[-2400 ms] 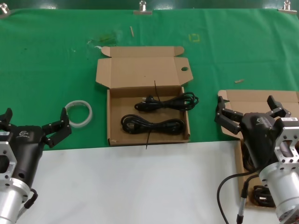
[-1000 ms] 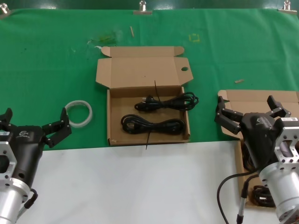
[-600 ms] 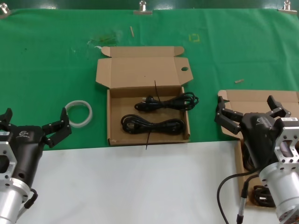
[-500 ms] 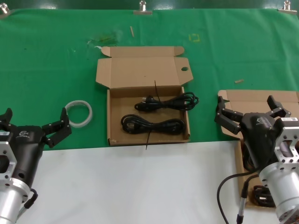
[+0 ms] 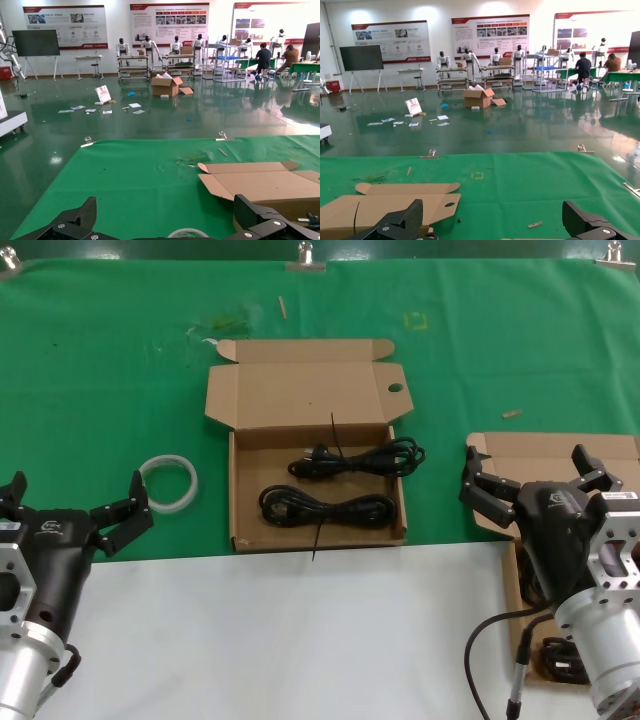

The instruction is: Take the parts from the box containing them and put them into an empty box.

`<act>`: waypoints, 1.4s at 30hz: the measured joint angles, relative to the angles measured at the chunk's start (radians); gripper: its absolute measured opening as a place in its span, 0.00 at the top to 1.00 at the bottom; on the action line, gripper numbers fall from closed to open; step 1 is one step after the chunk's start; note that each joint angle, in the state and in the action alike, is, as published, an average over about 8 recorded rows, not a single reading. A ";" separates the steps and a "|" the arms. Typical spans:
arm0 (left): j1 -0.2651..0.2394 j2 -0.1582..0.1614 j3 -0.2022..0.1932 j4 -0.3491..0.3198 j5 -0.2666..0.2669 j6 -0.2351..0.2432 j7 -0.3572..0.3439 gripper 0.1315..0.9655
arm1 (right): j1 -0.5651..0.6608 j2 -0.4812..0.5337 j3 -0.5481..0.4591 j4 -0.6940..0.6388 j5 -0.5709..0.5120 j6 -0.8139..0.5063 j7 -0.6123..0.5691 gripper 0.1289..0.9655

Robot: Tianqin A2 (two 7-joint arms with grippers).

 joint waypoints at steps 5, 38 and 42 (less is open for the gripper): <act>0.000 0.000 0.000 0.000 0.000 0.000 0.000 0.00 | 0.000 0.000 0.000 0.000 0.000 0.000 0.000 0.00; 0.000 0.000 0.000 0.000 0.000 0.000 0.000 0.00 | 0.000 0.000 0.000 0.000 0.000 0.000 0.000 0.00; 0.000 0.000 0.000 0.000 0.000 0.000 0.000 0.00 | 0.000 0.000 0.000 0.000 0.000 0.000 0.000 0.00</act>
